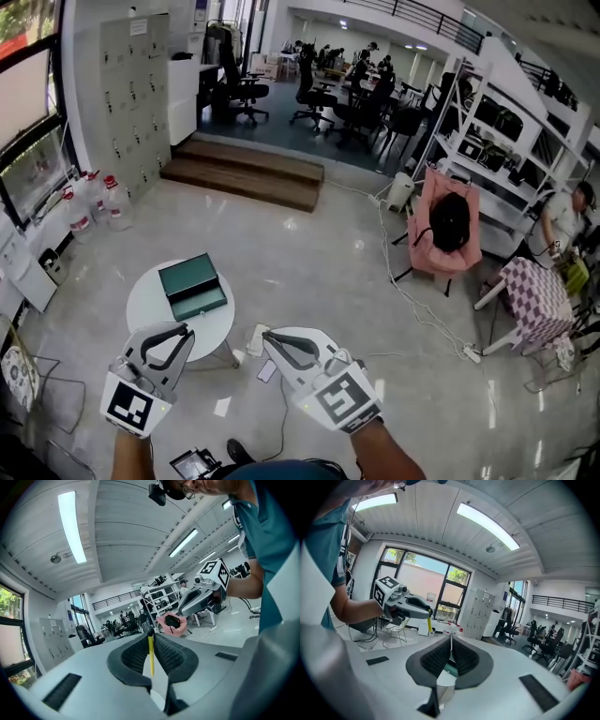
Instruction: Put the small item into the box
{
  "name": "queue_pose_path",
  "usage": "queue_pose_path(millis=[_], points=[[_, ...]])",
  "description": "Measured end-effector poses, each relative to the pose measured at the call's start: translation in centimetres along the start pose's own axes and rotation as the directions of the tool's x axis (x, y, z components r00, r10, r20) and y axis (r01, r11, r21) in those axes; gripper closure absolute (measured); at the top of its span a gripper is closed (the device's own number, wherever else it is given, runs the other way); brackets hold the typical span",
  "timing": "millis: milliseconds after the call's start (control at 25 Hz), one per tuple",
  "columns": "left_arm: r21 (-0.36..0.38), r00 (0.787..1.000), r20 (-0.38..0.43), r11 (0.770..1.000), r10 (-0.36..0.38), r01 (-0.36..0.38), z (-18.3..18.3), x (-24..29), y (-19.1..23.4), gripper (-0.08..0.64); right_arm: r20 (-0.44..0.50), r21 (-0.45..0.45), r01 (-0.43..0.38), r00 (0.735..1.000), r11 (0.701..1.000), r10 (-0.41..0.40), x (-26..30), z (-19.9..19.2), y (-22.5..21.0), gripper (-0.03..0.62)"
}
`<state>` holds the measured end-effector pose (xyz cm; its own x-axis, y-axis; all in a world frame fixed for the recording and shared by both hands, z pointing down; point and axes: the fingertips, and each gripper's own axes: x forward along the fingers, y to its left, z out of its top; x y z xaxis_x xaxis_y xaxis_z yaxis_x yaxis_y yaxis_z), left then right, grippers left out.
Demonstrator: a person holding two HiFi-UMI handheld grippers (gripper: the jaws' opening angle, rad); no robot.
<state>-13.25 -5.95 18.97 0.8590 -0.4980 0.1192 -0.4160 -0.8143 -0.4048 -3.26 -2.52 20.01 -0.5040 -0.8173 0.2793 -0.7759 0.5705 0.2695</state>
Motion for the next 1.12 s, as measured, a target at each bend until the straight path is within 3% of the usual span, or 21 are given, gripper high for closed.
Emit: queue_pose_path(millis=[320,520,800,1120], points=[[-0.001,0.999,0.04,1.0,-0.022,0.022,-2.9,-0.3,8.3,0.507,-0.029,-0.007,0.023,0.999,1.0,-0.023,8.0,3.1,-0.6,0.552],[-0.031,0.998,0.055,0.999,0.033,-0.031,-5.5,-0.5,13.4,0.506,-0.033,-0.036,-0.02,0.999,0.999,0.019,13.9,4.0,-1.1,0.552],[-0.059,0.992,-0.03,0.99,0.124,-0.125,-9.8,4.5,17.8,0.506,0.003,-0.048,-0.13,0.991,0.99,0.131,20.8,2.1,-6.8,0.552],[-0.104,0.966,-0.152,0.968,0.211,-0.228,-15.3,15.4,20.6,0.507,0.01,-0.078,-0.292,0.956,0.953,0.293,27.6,-3.9,-16.7,0.552]])
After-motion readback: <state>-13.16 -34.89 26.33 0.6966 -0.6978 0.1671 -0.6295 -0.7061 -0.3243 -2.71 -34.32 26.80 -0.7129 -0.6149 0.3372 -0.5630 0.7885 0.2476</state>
